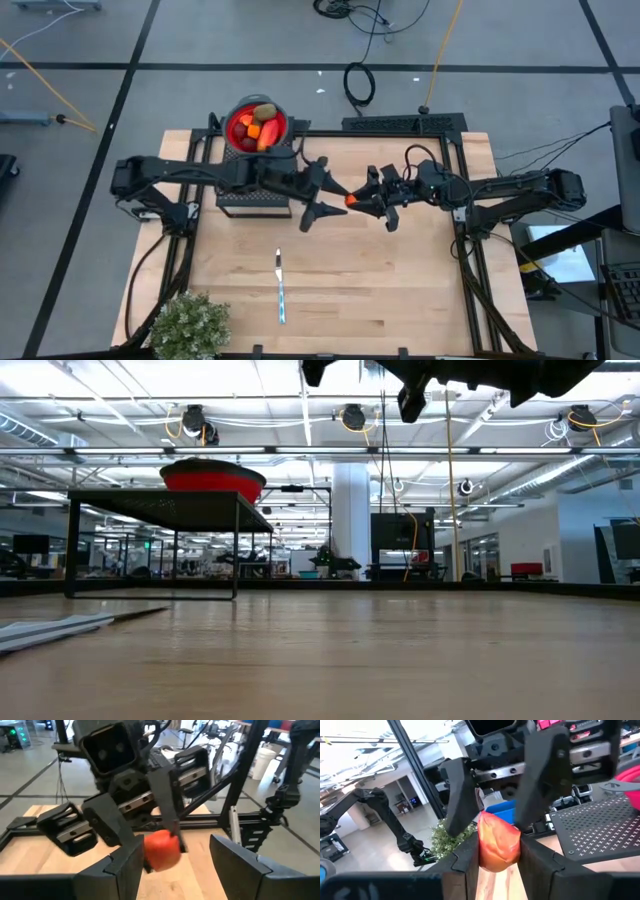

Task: Pick & Place Fruit
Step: Put the peach into the red strainer bowl on the shelf

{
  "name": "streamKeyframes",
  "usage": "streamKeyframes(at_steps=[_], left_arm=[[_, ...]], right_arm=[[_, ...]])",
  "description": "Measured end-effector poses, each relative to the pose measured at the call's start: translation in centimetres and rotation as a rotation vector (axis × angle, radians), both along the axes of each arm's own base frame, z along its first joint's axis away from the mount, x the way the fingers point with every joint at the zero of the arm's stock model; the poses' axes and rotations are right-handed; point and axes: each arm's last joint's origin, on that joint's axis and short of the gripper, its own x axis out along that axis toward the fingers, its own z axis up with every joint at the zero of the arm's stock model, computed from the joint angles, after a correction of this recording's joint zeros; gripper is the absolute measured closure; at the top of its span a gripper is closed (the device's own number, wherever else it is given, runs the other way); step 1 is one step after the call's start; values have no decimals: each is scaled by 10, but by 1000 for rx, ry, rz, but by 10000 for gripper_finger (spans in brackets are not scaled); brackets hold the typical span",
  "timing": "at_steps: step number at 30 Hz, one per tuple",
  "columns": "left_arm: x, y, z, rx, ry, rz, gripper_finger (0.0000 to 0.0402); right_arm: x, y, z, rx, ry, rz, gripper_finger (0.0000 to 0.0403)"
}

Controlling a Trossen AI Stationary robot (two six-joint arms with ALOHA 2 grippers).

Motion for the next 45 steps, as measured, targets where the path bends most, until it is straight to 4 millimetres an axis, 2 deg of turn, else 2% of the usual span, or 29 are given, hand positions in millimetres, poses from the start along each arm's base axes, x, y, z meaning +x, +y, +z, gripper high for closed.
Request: streamKeyframes(at_steps=[9,22,43,45], left_arm=[[8,2,-6,11,19,73,174],[8,3,5,-10,-67,97,179],[7,-1,0,-15,-12,12,389],[7,-1,0,-16,-12,6,395]], right_arm=[[0,1,0,-3,0,18,298],[0,0,-3,-22,20,15,298],[0,0,-3,-26,21,13,298],[0,0,-3,-26,20,13,298]])
